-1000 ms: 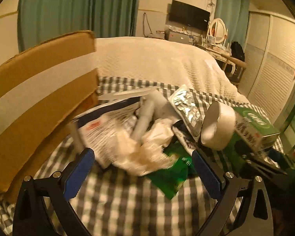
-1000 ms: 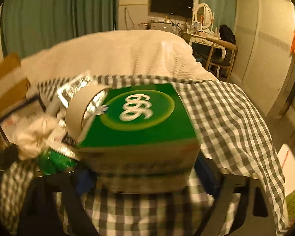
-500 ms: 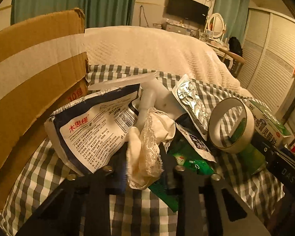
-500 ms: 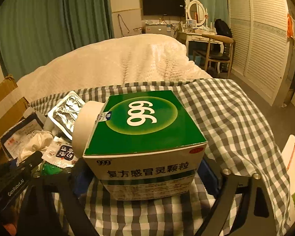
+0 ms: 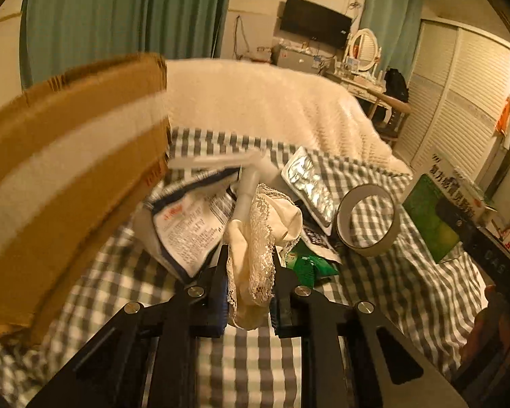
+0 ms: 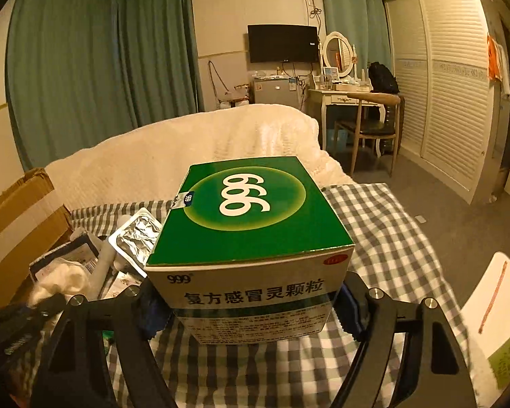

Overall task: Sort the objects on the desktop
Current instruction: 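Grasp the white lace cloth with the left tool while the right tool grasps the green medicine box, then carry the cloth and green box into the cardboard box and release both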

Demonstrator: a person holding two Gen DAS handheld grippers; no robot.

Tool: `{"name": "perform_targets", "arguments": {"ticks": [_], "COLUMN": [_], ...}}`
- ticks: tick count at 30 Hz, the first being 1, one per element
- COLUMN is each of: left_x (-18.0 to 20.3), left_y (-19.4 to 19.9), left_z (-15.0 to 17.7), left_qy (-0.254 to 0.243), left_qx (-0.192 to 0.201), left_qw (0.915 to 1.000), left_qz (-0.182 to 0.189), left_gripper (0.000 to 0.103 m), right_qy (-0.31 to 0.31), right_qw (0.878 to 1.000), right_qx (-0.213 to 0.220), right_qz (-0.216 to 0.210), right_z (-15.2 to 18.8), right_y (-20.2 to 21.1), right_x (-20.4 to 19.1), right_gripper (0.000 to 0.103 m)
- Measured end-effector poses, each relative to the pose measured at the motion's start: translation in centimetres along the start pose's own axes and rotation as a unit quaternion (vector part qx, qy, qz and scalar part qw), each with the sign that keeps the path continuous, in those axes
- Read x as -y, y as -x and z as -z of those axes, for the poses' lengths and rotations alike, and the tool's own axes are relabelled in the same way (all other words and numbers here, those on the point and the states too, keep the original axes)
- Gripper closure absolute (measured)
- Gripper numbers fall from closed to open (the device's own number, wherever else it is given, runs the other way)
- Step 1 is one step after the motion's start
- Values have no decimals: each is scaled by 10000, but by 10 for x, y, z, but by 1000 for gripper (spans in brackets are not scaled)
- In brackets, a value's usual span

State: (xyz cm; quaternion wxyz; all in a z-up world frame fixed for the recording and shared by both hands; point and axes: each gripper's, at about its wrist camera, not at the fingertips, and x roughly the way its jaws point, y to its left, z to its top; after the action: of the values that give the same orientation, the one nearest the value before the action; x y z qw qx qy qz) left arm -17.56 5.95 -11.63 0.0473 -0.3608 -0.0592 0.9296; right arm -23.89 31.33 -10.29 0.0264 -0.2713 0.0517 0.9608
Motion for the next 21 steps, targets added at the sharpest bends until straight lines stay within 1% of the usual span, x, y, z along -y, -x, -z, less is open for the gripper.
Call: {"name": "perform_targets", "arguments": {"ticks": [3, 5, 8, 11, 14, 16, 18, 20, 21], "left_x": [-3, -1, -3, -16, -42, -67, -94, -120, -133], "left_y": [28, 46, 76, 106, 136, 158, 177, 189, 193], "left_z": [-5, -12, -23, -37, -56, -72, -89, -102, -106], "left_qy": [-41, -62, -67, 177, 483, 616, 680, 668, 717], "left_qx": [318, 614, 969, 1241, 1471, 1586, 1673, 1644, 1670], "left_qw": [9995, 9981, 9952, 9919, 9877, 9852, 9835, 9839, 9828], "left_qz": [32, 79, 93, 184, 236, 187, 33, -210, -340], "left_gripper": [85, 85, 84, 85, 84, 84, 84, 84, 84], "right_qy": [125, 187, 162, 249, 312, 414, 501, 529, 547], "right_qw": [9999, 9998, 9991, 9981, 9952, 9917, 9869, 9823, 9796], "right_qx": [21, -33, -110, -45, 85, 163, 142, 106, 83], "right_qz": [-26, -42, -369, -563, -926, -1210, -1529, -1791, -1932], "right_z": [-1, -2, -15, -34, -63, -83, -100, -111, -115], "right_y": [20, 36, 69, 99, 131, 148, 158, 162, 162], "right_x": [-8, -17, -33, -53, -82, -109, -139, -166, -185], "right_gripper": [26, 26, 26, 26, 26, 26, 26, 26, 26]}}
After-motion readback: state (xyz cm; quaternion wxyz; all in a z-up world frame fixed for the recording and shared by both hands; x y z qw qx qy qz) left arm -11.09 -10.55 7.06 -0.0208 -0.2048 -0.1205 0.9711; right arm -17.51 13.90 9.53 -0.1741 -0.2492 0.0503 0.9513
